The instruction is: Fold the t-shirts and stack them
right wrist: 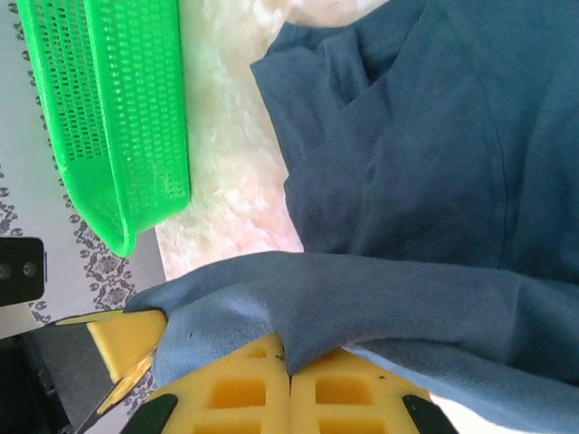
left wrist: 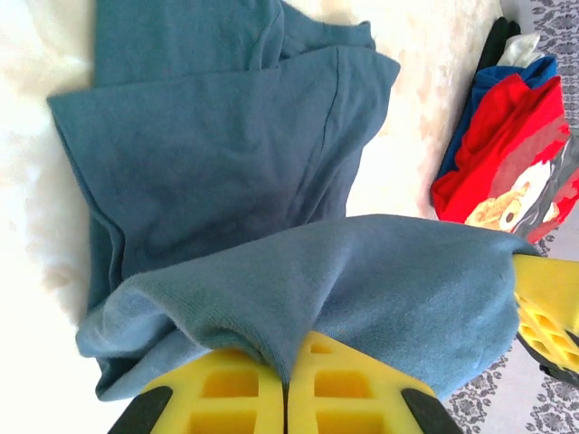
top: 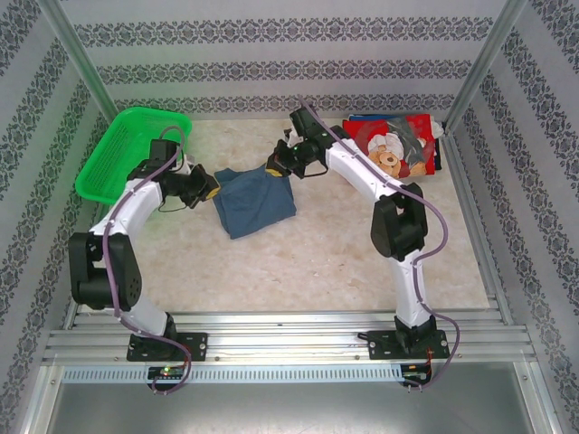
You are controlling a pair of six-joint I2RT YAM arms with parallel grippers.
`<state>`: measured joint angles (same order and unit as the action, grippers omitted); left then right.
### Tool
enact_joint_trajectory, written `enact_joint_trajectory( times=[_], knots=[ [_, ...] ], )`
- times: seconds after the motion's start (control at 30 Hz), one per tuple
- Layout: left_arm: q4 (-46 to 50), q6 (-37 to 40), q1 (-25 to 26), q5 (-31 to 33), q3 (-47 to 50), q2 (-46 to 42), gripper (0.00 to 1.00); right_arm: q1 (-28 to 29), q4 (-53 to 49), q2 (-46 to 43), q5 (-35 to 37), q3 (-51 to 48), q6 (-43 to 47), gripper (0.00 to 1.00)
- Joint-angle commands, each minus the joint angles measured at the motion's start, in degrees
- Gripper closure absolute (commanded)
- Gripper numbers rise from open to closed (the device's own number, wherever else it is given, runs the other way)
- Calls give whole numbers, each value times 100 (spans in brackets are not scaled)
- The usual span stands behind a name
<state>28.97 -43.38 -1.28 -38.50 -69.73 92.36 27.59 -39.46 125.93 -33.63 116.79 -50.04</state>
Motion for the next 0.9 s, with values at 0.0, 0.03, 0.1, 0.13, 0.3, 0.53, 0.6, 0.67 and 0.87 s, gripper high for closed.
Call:
enact_joint_trajectory(
  times=[0.0, 0.03, 0.1, 0.13, 0.3, 0.53, 0.6, 0.67, 0.87],
  knots=[
    [-275, 210, -151, -103, -251, 252, 98, -131, -220, 307, -108, 454, 139, 100],
    [-271, 235, -166, -113, -318, 330, 98, -153, -277, 393, -109, 561, 159, 100],
    [-237, 293, -188, -111, -494, 514, 98, -192, -310, 520, -102, 697, 179, 100],
    [-234, 311, -208, -114, -554, 585, 98, -206, -301, 564, -100, 737, 174, 100],
    [-338, 312, -249, -138, -758, 980, 98, -280, -299, 932, -210, 1043, 138, 100],
    [-597, 265, -320, -143, -953, 1567, 98, -331, -213, 1456, -293, 1427, 52, 100],
    [-606, 263, -339, -188, -1165, 1788, 97, -350, -133, 1603, -294, 1563, -2, 100],
    [-599, 259, -338, -169, -1332, 1935, 97, -368, -114, 1775, -328, 1776, -66, 100],
    [-508, 224, -355, -180, -1763, 2387, 66, -403, -174, 2277, -416, 2439, -257, 82]
  ],
)
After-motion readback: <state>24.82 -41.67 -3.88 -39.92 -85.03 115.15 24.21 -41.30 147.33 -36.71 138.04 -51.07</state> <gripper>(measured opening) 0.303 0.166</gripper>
